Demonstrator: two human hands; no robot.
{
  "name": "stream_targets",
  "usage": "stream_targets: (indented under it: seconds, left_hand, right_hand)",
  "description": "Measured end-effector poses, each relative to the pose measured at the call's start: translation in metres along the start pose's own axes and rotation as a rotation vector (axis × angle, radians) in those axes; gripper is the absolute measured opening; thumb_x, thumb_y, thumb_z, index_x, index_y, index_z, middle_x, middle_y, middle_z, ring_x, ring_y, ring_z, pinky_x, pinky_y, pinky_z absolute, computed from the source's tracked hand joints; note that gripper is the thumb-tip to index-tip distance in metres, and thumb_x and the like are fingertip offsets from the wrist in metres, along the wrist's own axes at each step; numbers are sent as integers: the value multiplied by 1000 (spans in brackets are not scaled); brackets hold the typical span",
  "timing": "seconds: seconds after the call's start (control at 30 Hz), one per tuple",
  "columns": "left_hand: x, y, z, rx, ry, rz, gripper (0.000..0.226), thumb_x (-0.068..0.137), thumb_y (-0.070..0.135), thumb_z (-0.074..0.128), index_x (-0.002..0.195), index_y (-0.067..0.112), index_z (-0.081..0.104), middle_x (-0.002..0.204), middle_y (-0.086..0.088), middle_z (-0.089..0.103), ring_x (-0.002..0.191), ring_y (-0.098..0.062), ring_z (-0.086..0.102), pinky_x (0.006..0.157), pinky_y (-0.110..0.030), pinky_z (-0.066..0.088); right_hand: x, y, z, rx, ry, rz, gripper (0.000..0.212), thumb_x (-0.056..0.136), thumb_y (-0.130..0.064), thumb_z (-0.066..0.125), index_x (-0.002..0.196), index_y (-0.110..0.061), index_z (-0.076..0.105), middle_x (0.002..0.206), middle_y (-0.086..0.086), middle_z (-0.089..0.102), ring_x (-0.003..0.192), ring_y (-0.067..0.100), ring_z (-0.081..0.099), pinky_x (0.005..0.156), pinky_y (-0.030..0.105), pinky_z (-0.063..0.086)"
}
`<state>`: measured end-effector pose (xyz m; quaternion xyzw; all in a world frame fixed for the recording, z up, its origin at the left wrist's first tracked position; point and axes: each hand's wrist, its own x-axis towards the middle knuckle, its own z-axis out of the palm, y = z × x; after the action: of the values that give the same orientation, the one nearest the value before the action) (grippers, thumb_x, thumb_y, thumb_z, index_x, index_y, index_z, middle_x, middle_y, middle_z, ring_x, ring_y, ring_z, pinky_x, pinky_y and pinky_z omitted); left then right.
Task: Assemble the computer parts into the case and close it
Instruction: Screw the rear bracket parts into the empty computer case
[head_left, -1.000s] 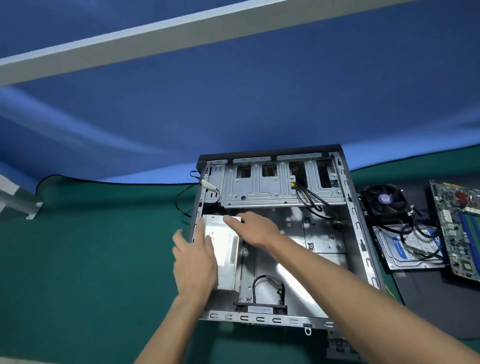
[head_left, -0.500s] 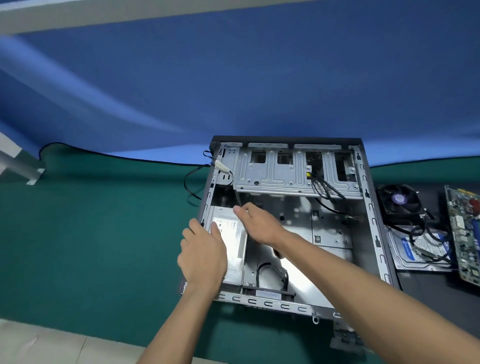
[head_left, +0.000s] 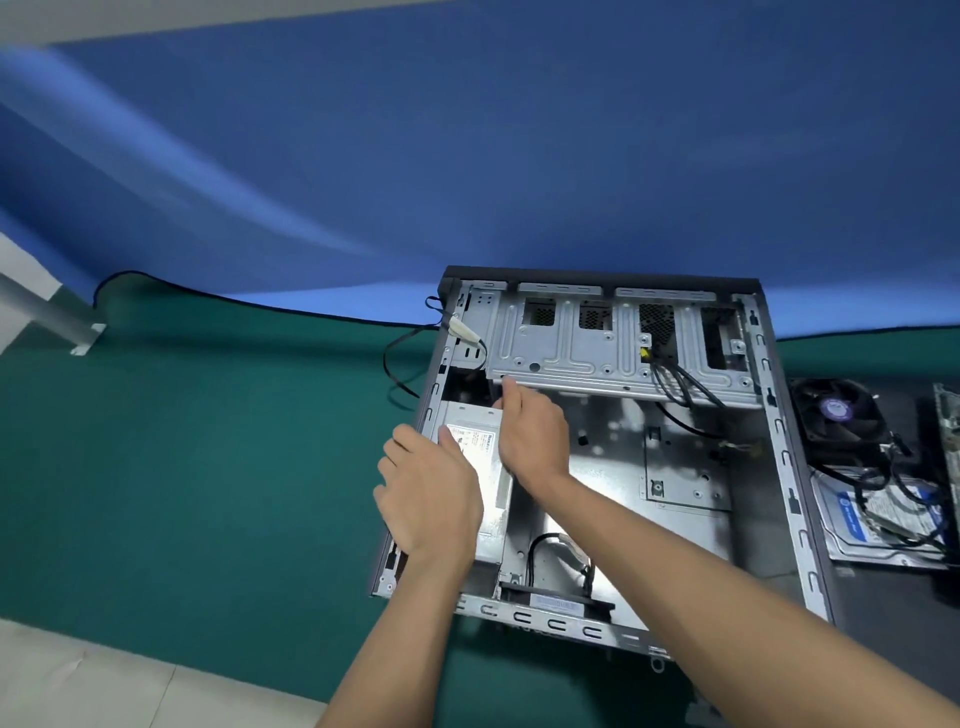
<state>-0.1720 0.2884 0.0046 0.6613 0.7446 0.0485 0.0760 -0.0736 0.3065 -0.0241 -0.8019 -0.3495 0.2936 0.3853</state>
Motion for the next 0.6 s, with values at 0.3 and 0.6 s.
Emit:
stream_targets:
  seconds: [0.3, 0.6]
  left_hand:
    - [18, -19, -3, -17, -136, -68, 67, 87, 73, 22, 96, 11, 46, 97, -11, 64, 77, -30, 51, 64, -34, 31]
    - [24, -23, 1, -184, -40, -74, 61, 88, 66, 37, 66, 10, 47, 78, -11, 63, 66, -30, 46, 62, -35, 36]
  right_hand:
    - [-19, 12, -2, 10, -149, 67, 42, 94, -60, 30, 95, -27, 56, 92, -6, 63, 88, 17, 58, 71, 32, 43]
    - [-16, -4, 11, -152, -124, 36, 48, 99, -54, 15, 101, -18, 47, 81, -4, 53, 86, 24, 56, 70, 34, 35]
